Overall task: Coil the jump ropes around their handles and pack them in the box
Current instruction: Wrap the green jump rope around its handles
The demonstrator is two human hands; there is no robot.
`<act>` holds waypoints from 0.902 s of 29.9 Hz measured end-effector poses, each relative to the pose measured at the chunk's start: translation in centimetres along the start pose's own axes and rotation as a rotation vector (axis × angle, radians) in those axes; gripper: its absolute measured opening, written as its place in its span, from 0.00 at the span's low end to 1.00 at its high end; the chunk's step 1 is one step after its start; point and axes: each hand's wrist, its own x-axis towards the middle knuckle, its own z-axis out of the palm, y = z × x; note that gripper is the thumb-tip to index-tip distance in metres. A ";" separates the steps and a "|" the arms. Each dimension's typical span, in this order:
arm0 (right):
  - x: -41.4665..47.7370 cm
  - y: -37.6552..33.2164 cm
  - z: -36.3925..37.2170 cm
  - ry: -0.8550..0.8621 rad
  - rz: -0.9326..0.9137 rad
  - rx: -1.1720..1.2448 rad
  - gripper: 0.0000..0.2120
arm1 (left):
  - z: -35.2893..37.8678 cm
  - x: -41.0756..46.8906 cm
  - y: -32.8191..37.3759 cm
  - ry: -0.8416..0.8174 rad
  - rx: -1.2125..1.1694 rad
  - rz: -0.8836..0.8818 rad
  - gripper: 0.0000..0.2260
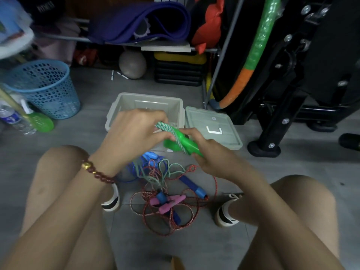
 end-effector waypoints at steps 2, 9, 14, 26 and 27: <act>-0.1 -0.3 0.2 -0.067 -0.035 -0.006 0.29 | 0.0 0.1 -0.4 -0.001 -0.057 -0.045 0.16; -0.9 -1.2 -0.3 -0.299 -0.139 0.477 0.24 | 1.6 0.8 -1.6 -0.171 -0.623 -0.263 0.12; -0.9 -1.4 -0.3 -0.347 -0.137 0.822 0.24 | 2.5 1.3 -2.3 -0.221 -0.941 -0.295 0.08; -0.6 -1.7 0.3 -0.201 -0.081 1.242 0.27 | 4.1 2.0 -3.3 -0.190 -1.124 -0.440 0.05; -0.7 -1.7 0.1 -0.180 -0.086 1.266 0.26 | 4.2 2.0 -3.5 -0.174 -1.140 -0.452 0.06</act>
